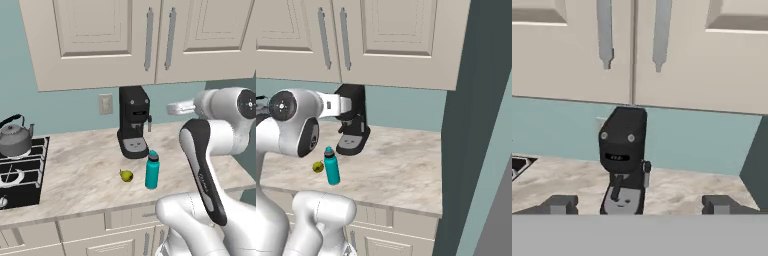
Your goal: Pick the pan from the cabinet and place it on the stove. Then turn on the stove burner for the pan.
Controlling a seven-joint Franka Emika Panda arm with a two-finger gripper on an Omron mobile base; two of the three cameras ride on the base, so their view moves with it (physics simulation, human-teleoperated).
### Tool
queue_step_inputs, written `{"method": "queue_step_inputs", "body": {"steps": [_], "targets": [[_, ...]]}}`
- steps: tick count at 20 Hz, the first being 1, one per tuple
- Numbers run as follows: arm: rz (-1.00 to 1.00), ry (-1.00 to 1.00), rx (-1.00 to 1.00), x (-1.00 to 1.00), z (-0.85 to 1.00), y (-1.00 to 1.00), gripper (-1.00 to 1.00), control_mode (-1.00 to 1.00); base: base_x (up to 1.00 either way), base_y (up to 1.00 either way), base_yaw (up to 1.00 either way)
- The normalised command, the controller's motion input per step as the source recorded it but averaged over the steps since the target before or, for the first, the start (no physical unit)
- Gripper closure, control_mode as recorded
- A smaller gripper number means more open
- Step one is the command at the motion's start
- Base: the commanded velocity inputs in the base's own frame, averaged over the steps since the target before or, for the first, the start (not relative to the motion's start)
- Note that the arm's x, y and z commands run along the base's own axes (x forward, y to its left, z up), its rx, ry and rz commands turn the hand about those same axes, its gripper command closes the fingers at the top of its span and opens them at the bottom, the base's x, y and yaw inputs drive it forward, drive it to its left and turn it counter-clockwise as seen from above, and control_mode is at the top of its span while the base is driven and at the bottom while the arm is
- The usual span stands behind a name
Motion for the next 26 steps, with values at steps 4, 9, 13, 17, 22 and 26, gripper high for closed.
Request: {"method": "queue_step_inputs", "body": {"steps": [4,9,13,17,22,26], "targets": [[0.0,-0.28,0.0,0.09,0.87,0.18,-1.0,-1.0,0.0,0.0,0.0],[-0.02,-0.23,0.0,0.29,0.89,0.15,-1.0,-1.0,0.0,0.0,0.0],[-0.05,-0.15,0.0,0.47,0.69,0.04,-1.0,-1.0,0.0,0.0,0.0],[-0.06,-0.16,0.0,0.46,0.36,0.0,-1.0,-1.0,0.0,0.0,0.0],[-0.04,-0.21,0.0,0.44,0.11,0.0,-1.0,-1.0,0.0,0.0,0.0],[-0.02,-0.14,0.01,0.4,0.0,-0.08,-1.0,-1.0,0.0,0.0,0.0]]}}
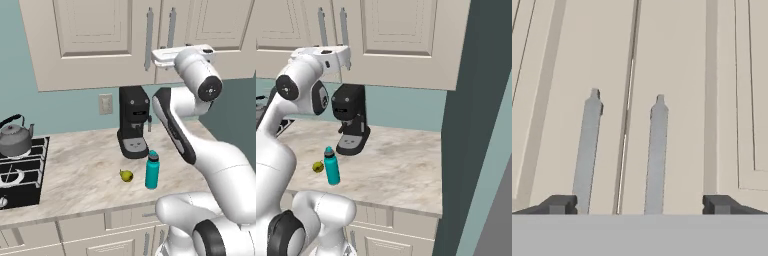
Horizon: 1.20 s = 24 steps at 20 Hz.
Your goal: Pick the pan from the cabinet and place it on the stove. Then turn on the stove burner for the pan.
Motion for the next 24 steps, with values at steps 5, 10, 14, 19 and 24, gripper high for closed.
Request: {"method": "queue_step_inputs", "body": {"steps": [5,10,14,19,24], "targets": [[0.0,-0.02,0.04,0.4,0.0,-0.22,-1.0,-1.0,0.0,0.0,0.0],[0.0,0.0,0.04,0.5,0.0,-0.17,-1.0,-1.0,0.0,0.0,0.0],[0.0,0.0,0.01,0.49,0.0,-0.02,-1.0,-1.0,0.0,0.0,0.0],[0.0,0.0,0.0,0.32,0.0,0.0,-1.0,-1.0,0.0,0.0,0.0],[0.0,0.02,0.0,0.29,-0.03,0.0,1.0,-1.0,0.0,0.0,0.0]]}}
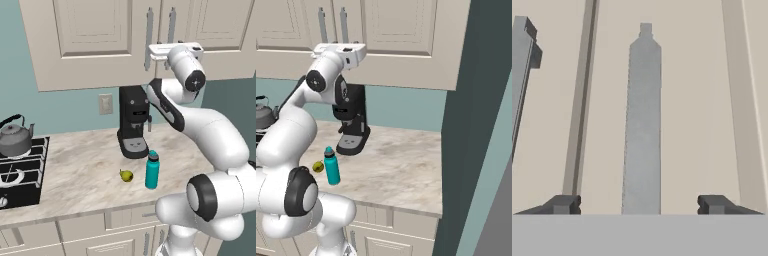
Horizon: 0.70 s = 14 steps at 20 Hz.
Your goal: Pick the pan from the cabinet and place it on the stove. Then turn on the stove burner for the pan.
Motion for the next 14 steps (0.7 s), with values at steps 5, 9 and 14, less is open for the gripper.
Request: {"method": "queue_step_inputs", "body": {"steps": [5,9,14], "targets": [[0.0,0.01,0.0,0.35,-0.01,0.0,1.0,-1.0,0.0,0.0,0.0],[0.0,0.01,0.0,0.27,0.0,0.0,1.0,-1.0,0.0,0.0,0.0],[0.0,0.03,0.0,0.0,-0.02,0.0,1.0,-1.0,0.0,0.0,0.0]]}}
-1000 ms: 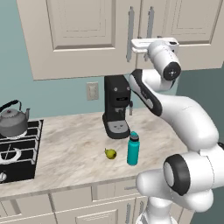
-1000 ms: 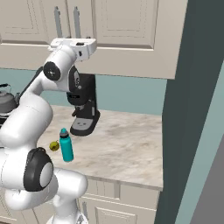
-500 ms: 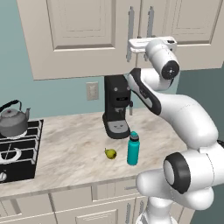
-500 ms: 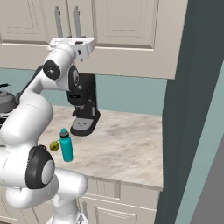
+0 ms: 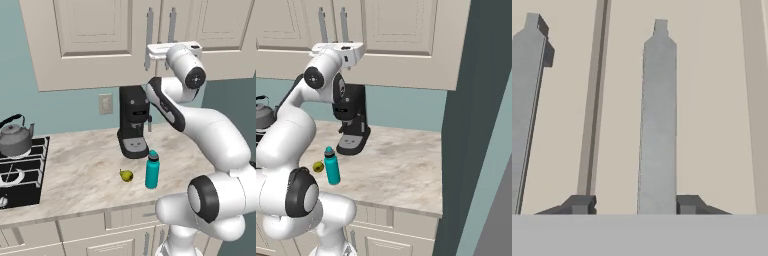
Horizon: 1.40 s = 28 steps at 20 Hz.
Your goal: Pick the pan from the cabinet and place it on the stove. Then turn on the stove burner for the pan.
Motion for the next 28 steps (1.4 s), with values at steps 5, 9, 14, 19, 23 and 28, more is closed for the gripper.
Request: {"method": "queue_step_inputs", "body": {"steps": [5,9,14,19,23,28], "targets": [[0.01,0.0,0.0,0.0,-0.02,-0.3,1.0,-1.0,0.0,0.0,0.0],[0.0,-0.02,0.0,0.0,0.0,-0.46,1.0,-1.0,0.0,0.0,0.0],[0.01,0.0,0.0,-0.05,-0.06,-0.21,1.0,-1.0,0.0,0.0,0.0],[0.06,0.0,0.0,-0.4,0.01,-0.36,1.0,-1.0,0.0,0.0,0.0],[0.04,0.0,0.0,-0.76,0.25,-0.57,1.0,-1.0,0.0,0.0,0.0],[0.04,0.01,0.0,-0.73,0.46,-0.64,1.0,-1.0,0.0,0.0,0.0]]}}
